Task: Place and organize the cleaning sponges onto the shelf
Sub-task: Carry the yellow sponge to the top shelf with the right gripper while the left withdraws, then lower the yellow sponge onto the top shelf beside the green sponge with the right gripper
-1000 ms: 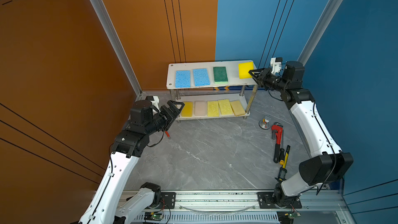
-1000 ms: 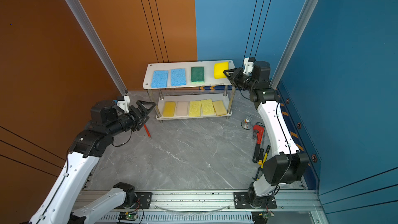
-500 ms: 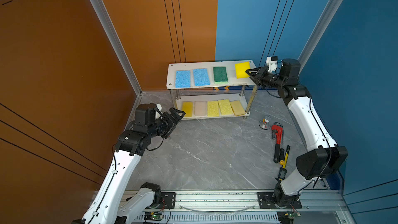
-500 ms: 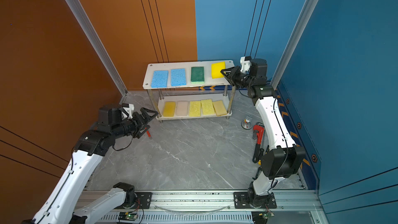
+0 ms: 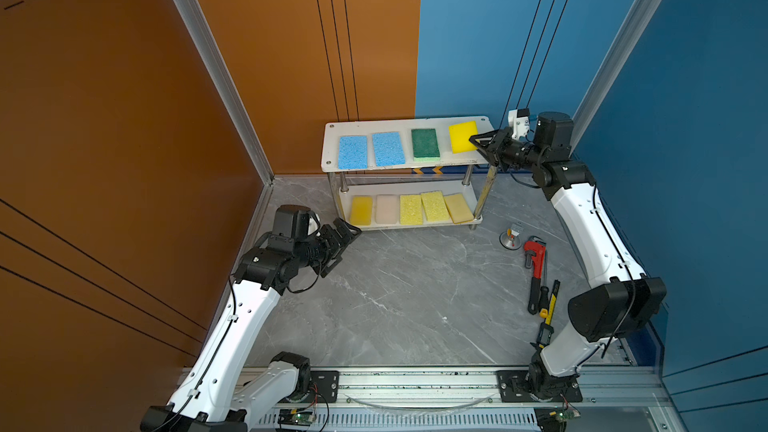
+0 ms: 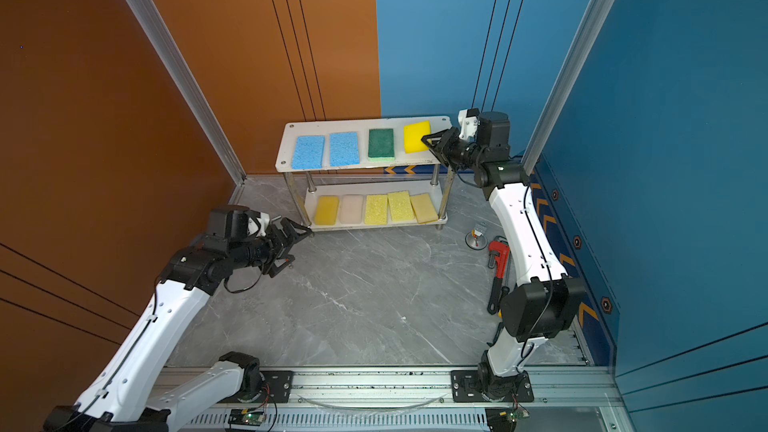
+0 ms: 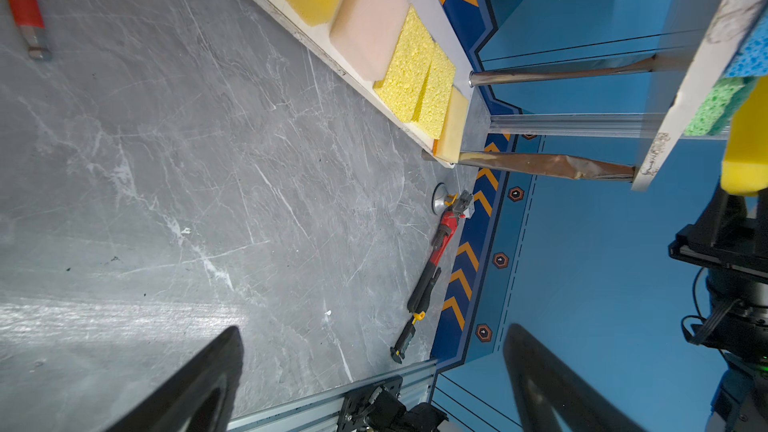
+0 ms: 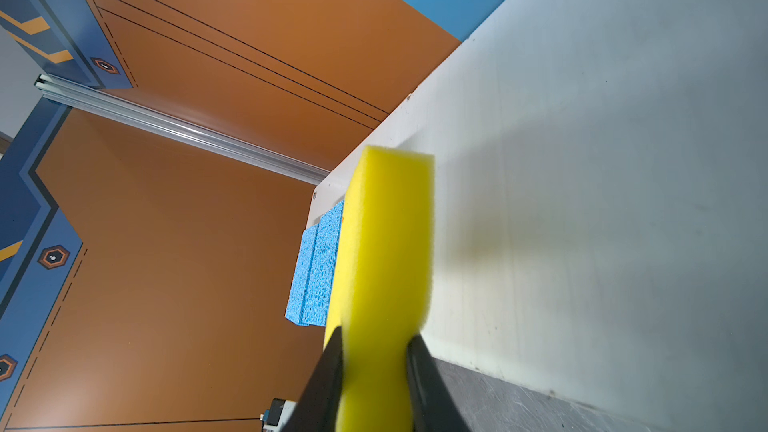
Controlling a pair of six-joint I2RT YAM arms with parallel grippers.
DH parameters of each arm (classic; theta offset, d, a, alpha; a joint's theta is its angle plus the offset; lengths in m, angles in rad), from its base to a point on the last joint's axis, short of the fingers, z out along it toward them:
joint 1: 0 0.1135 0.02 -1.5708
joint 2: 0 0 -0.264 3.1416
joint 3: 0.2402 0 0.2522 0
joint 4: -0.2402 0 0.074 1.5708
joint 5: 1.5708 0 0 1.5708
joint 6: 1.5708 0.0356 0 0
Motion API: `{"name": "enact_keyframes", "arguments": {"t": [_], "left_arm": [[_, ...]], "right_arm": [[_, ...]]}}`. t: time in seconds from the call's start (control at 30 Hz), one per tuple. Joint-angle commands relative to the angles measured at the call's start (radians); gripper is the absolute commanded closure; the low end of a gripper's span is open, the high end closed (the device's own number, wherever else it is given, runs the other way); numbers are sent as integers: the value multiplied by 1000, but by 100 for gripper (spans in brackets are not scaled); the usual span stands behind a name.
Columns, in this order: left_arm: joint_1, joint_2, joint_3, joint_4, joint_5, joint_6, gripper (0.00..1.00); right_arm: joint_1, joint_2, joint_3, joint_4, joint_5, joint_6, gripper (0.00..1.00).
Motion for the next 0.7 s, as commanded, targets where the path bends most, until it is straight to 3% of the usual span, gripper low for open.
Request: {"name": "enact_keyframes", "arguments": {"t": [0.0,0.67], "left_arm": [[1,6,-29,-36,32,34,2],[62,21,-49,-38,77,95,2]], "right_arm": [[15,25,60,-66,21,-64,76],[46,48,144,-235,120,-191,76]]}}
